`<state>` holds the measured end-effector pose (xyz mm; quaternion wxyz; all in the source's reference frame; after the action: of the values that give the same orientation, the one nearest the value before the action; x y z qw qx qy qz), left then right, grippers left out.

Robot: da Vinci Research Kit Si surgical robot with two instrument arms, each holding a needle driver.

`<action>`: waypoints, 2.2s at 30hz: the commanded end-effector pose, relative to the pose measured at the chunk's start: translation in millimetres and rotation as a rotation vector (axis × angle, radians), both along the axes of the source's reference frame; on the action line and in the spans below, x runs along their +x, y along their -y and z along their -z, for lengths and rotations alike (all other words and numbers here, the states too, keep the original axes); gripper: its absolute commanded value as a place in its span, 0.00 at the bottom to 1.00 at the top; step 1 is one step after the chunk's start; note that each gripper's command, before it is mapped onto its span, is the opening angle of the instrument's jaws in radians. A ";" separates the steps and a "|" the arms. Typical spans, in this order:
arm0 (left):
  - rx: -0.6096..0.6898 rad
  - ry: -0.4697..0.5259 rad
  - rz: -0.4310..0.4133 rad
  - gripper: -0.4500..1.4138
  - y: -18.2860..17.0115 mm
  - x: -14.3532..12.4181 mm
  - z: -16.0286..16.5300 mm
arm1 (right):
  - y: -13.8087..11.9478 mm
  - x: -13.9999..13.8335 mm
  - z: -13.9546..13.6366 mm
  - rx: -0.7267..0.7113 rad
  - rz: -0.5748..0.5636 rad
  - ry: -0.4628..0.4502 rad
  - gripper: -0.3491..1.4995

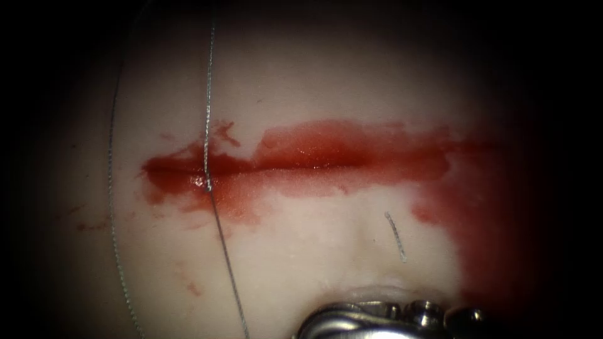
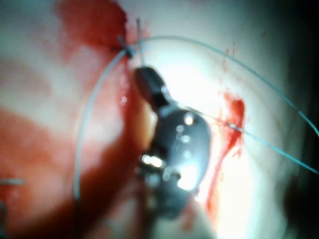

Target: Wound Closure

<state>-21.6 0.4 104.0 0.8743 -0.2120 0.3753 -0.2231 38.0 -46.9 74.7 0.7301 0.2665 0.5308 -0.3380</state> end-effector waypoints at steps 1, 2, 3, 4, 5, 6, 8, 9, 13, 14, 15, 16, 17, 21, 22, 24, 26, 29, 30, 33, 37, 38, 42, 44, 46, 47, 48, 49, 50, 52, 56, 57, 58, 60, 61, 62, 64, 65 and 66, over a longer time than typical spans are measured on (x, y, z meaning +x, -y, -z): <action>-0.005 0.005 0.005 0.00 -1.4 -0.5 0.7 | -0.7 0.9 -0.2 -0.007 0.001 -0.001 0.00; 0.006 0.012 0.017 0.00 -1.4 -0.5 0.7 | -0.6 0.9 -0.3 -0.007 0.002 -0.001 0.00; 0.017 0.018 0.029 0.00 -1.4 -0.5 0.7 | -0.6 0.9 -0.3 -0.007 0.005 -0.001 0.00; 0.030 0.026 0.044 0.00 -1.4 -0.5 0.7 | -0.5 0.9 -0.4 -0.008 0.006 -0.002 0.00; 0.030 0.026 0.044 0.00 -1.4 -0.5 0.7 | -0.5 0.9 -0.4 -0.008 0.007 -0.002 0.00; 0.042 0.033 0.057 0.00 -1.4 -0.5 0.7 | -0.4 0.9 -0.4 -0.009 0.009 -0.002 0.00; 0.072 0.051 0.089 0.00 -1.4 -0.4 0.8 | -0.3 0.9 -0.4 -0.010 0.010 -0.002 0.00; 0.085 0.059 0.104 0.00 -1.4 -0.4 0.8 | -0.2 1.0 -0.4 -0.011 0.012 -0.002 0.00; 0.149 0.097 0.174 0.00 -1.4 -0.3 0.8 | 0.1 1.2 -0.4 -0.013 0.019 -0.002 0.00; 0.157 0.102 0.183 0.00 -1.4 -0.3 0.8 | 0.1 1.2 -0.4 -0.013 0.019 -0.002 0.00; 0.162 0.105 0.188 0.00 -1.4 -0.3 0.8 | 0.2 1.3 -0.4 -0.014 0.020 -0.002 0.00; 0.166 0.107 0.193 0.00 -1.4 -0.3 0.9 | 0.2 1.3 -0.4 -0.014 0.021 -0.002 0.00; 0.171 0.110 0.199 0.00 -1.4 -0.3 0.9 | 0.2 1.3 -0.4 -0.013 0.024 -0.002 0.00; 0.186 0.120 0.216 0.00 -1.4 -0.3 0.9 | 0.4 1.4 -0.5 -0.011 0.024 0.002 0.00; 0.189 0.121 0.219 0.00 -1.5 -0.3 1.0 | 0.4 1.4 -0.5 -0.010 0.028 0.002 0.00; 0.192 0.123 0.222 0.00 -1.5 -0.3 1.0 | 0.5 1.4 -0.5 -0.011 0.029 0.002 0.00; 0.195 0.125 0.225 0.00 -1.5 -0.3 1.0 | 0.5 1.4 -0.5 -0.011 0.029 0.002 0.00; 0.210 0.134 0.242 0.00 -1.5 -0.4 0.9 | 0.3 1.4 -0.4 -0.006 0.016 0.010 0.00; 0.189 0.121 0.218 0.00 -1.5 -0.5 0.8 | 0.0 1.5 -0.3 -0.010 -0.017 0.013 0.00; -0.065 -0.029 -0.058 0.00 -1.6 -0.3 1.2 | -1.4 1.6 0.3 -0.028 -0.096 0.008 0.26; -0.315 -0.151 -0.315 0.00 0.2 2.4 4.2 | -3.6 0.8 0.6 -0.059 -0.237 0.019 0.73; -0.321 -0.122 -0.307 0.00 0.8 2.8 4.8 | -4.4 0.6 0.7 -0.074 -0.308 0.029 0.84; -0.334 -0.008 -0.286 0.00 4.0 4.8 7.6 | -7.2 -0.4 1.9 -0.058 -0.459 0.067 0.93; -0.353 0.053 -0.265 0.00 5.7 5.8 9.3 | -8.3 -1.0 2.6 -0.045 -0.507 0.087 0.92; -0.364 0.140 -0.229 0.00 7.2 6.7 10.8 | -9.4 -1.6 3.3 -0.027 -0.568 0.114 0.89; -0.348 0.241 -0.193 0.00 8.1 7.2 11.9 | -9.8 -1.7 3.5 -0.024 -0.595 0.126 0.88; -0.329 0.307 -0.154 0.00 8.7 7.6 12.7 | -10.3 -1.9 3.6 -0.022 -0.629 0.142 0.78; -0.324 0.371 -0.100 0.00 9.5 8.0 13.5 | -10.6 -2.0 3.6 -0.023 -0.652 0.155 0.70; -0.316 0.441 -0.048 0.00 10.2 8.3 14.2 | -10.9 -2.0 3.5 -0.019 -0.678 0.169 0.67; -0.249 0.711 0.155 0.00 12.1 8.5 15.5 | -11.4 -2.0 3.1 0.022 -0.753 0.190 0.65; -0.036 1.107 0.565 0.00 14.3 8.1 16.7 | -12.1 -1.8 2.3 0.235 -0.951 0.182 0.15; -0.060 1.204 0.508 0.00 14.8 8.0 16.6 | -12.3 -1.6 2.1 0.285 -0.992 0.175 0.00; -0.080 1.286 0.389 0.00 15.2 7.8 16.4 | -12.6 -1.2 1.8 0.598 -1.100 0.262 0.00; -0.073 1.286 0.334 0.00 15.4 7.6 16.2 | -12.7 -1.0 1.7 0.750 -1.153 0.325 0.00; -0.052 1.290 0.303 0.00 15.5 7.6 16.0 | -12.9 -0.6 1.5 0.898 -1.204 0.385 0.00; -0.016 1.311 0.277 0.00 15.6 7.5 15.9 | -13.1 -0.2 1.3 0.947 -1.239 0.418 0.00; 0.060 1.371 0.211 0.00 16.2 7.7 15.9 | -13.6 0.7 0.6 1.042 -1.308 0.464 0.00; 0.078 1.435 0.265 0.00 16.8 7.9 15.8 | -13.9 1.7 -0.2 1.124 -1.329 0.500 0.00; 0.078 1.435 0.265 0.00 16.8 7.9 15.8 | -13.9 1.7 -0.2 1.124 -1.329 0.500 0.00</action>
<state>-13.3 -17.7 88.8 0.8736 0.0696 -0.2714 -0.3980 38.8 -34.2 75.1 0.6281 0.2954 0.4837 0.5331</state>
